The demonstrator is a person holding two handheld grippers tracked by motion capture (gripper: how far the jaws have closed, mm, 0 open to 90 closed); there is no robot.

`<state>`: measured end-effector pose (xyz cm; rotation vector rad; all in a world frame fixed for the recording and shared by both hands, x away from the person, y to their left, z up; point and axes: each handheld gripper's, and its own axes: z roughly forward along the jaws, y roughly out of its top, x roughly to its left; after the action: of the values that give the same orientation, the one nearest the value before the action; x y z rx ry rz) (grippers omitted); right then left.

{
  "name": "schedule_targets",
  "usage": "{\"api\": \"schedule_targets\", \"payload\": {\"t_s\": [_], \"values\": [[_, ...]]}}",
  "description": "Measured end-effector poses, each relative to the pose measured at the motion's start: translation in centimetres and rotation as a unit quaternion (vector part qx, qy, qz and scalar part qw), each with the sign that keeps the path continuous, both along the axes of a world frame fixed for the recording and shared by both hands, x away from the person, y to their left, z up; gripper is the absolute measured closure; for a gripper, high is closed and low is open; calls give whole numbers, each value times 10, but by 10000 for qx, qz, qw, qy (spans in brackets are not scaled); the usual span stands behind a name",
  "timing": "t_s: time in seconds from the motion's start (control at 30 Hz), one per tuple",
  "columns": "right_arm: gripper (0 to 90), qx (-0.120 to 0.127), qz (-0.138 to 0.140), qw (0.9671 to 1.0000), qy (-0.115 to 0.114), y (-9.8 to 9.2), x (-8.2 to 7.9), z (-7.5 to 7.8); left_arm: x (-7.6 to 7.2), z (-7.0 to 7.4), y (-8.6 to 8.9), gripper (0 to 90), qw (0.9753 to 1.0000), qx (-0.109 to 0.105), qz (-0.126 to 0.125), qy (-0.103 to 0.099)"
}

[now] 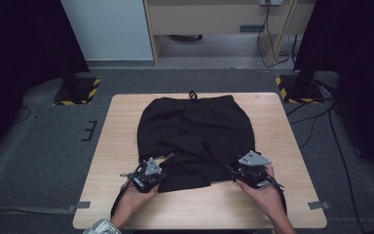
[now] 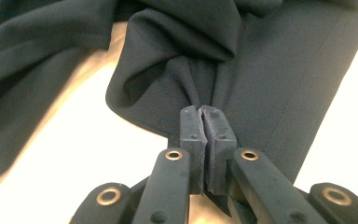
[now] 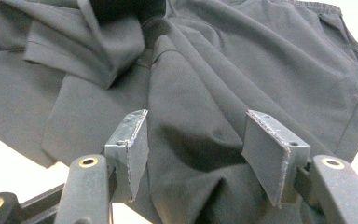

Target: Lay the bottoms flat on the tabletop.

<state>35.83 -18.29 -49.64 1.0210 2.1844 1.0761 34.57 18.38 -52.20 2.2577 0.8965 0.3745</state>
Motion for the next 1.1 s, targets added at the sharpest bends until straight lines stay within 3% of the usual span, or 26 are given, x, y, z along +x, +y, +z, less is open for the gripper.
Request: {"api": "schedule_targets", "payload": {"t_s": [0.27, 0.5, 0.57, 0.6, 0.67, 0.77, 0.83, 0.93, 1.0, 1.1], "values": [[412, 56, 248, 9997, 12, 18, 9, 0, -30, 3, 19, 871, 9998, 151, 62, 93], [370, 210, 701, 9972, 127, 51, 18, 0, -69, 8, 42, 875, 9988, 411, 124, 220], [363, 250, 777, 9966, 103, 59, 19, 1, -78, 10, 46, 862, 9987, 491, 73, 134], [353, 241, 785, 9966, 111, 64, 21, 2, -79, 12, 47, 796, 9990, 441, 98, 58], [345, 233, 808, 9963, 147, 71, 25, 1, -78, 17, 47, 701, 9996, 152, 170, -188], [370, 202, 811, 9962, 256, 83, 32, -1, -65, 26, 45, 512, 9973, -141, 421, -590], [472, 146, 716, 9968, 332, 89, 37, -2, -50, 28, 41, 502, 9961, -249, 381, -752], [711, 219, 654, 9969, 391, 93, 42, -3, -29, 24, 29, 480, 9964, -318, 250, -744], [814, 220, 644, 9965, 488, 95, 41, -4, -15, 22, 18, 468, 9968, -281, 98, -736], [884, 287, 716, 9952, 609, 97, 35, -5, 2, 16, 3, 492, 9974, -157, -75, -702]]}}
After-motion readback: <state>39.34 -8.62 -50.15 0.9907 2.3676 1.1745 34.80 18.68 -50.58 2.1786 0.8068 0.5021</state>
